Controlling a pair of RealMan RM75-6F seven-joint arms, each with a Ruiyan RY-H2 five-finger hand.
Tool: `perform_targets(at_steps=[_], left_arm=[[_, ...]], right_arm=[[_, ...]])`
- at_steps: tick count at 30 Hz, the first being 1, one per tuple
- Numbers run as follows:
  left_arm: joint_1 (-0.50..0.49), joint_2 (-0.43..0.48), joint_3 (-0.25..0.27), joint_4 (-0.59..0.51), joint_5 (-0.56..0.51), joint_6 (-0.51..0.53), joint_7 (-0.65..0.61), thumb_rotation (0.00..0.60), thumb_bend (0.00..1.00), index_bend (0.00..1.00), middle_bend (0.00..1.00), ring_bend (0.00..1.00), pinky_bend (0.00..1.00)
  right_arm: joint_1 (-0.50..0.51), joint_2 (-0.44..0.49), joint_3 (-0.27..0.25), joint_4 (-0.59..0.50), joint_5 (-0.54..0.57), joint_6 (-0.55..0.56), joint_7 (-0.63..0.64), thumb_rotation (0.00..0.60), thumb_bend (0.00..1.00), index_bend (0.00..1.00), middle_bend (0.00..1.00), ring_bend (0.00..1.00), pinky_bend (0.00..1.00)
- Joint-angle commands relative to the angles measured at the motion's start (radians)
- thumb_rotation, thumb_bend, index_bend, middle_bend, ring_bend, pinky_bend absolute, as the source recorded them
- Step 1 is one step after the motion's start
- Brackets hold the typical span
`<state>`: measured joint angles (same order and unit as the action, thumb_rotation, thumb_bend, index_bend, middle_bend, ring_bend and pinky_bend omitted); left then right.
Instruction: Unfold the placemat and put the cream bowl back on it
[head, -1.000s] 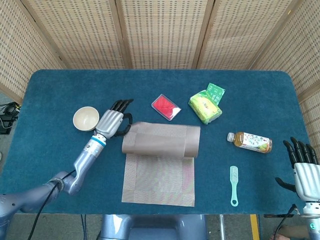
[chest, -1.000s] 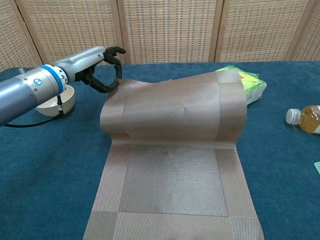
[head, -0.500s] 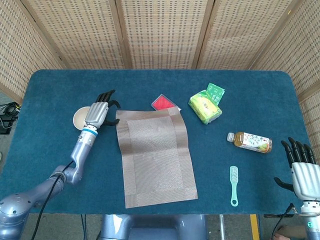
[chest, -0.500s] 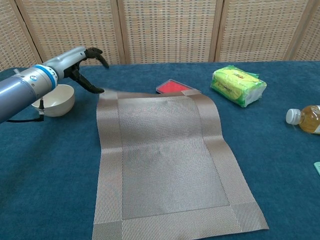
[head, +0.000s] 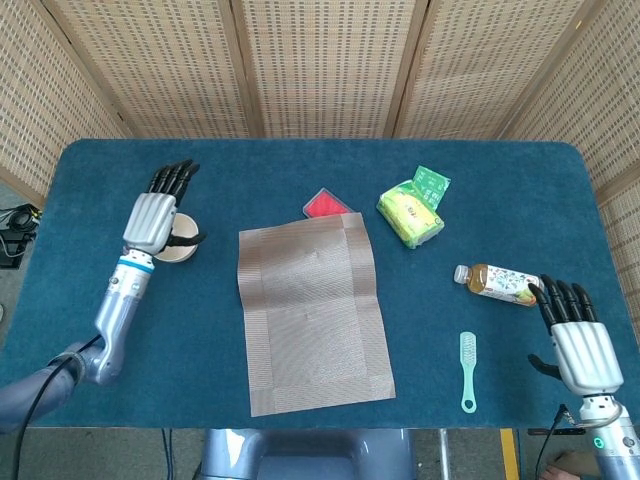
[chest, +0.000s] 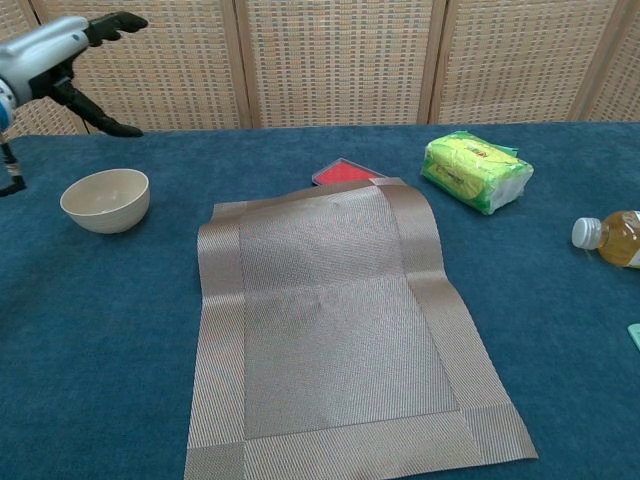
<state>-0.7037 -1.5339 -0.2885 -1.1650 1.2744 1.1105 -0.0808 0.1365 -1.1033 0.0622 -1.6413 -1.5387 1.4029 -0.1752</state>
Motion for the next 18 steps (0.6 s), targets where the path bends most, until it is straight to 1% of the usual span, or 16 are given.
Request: perform_targets(at_steps=[1, 5, 7, 8, 12, 18], left_arm=[[0.187, 0.218, 0.033, -0.378, -0.099, 0.174, 0.256, 0.600, 0.00, 0.00, 0.00, 0.00, 0.00], [0.275, 0.327, 0.058, -0.568, -0.140, 0.251, 0.332, 0.600, 0.00, 0.00, 0.00, 0.00, 0.00], [0.334, 0.388, 0.087, -0.664, -0.149, 0.310, 0.377, 0.600, 0.00, 0.00, 0.00, 0.00, 0.00], [0.347, 0.405, 0.097, -0.693, -0.142, 0.322, 0.390, 0.600, 0.00, 0.00, 0.00, 0.00, 0.00], [0.368, 0.430, 0.115, -0.734, -0.120, 0.335, 0.396, 0.600, 0.00, 0.00, 0.00, 0.00, 0.00], [0.384, 0.432, 0.130, -0.745, -0.081, 0.344, 0.389, 0.600, 0.00, 0.00, 0.00, 0.00, 0.00]], right_arm=[[0.064, -0.027, -0.031, 0.060, -0.107, -0.058, -0.012, 0.600, 0.00, 0.08, 0.00, 0.00, 0.00], [0.134, -0.050, -0.070, 0.106, -0.233, -0.105, 0.067, 0.600, 0.00, 0.10, 0.00, 0.00, 0.00], [0.201, -0.089, -0.116, 0.134, -0.355, -0.158, 0.095, 0.600, 0.00, 0.10, 0.00, 0.00, 0.00], [0.218, -0.102, -0.125, 0.146, -0.381, -0.168, 0.101, 0.600, 0.00, 0.11, 0.00, 0.00, 0.00], [0.258, -0.136, -0.147, 0.161, -0.434, -0.196, 0.097, 0.600, 0.00, 0.12, 0.00, 0.00, 0.00], [0.308, -0.180, -0.162, 0.145, -0.460, -0.275, 0.036, 0.600, 0.00, 0.13, 0.00, 0.00, 0.00]])
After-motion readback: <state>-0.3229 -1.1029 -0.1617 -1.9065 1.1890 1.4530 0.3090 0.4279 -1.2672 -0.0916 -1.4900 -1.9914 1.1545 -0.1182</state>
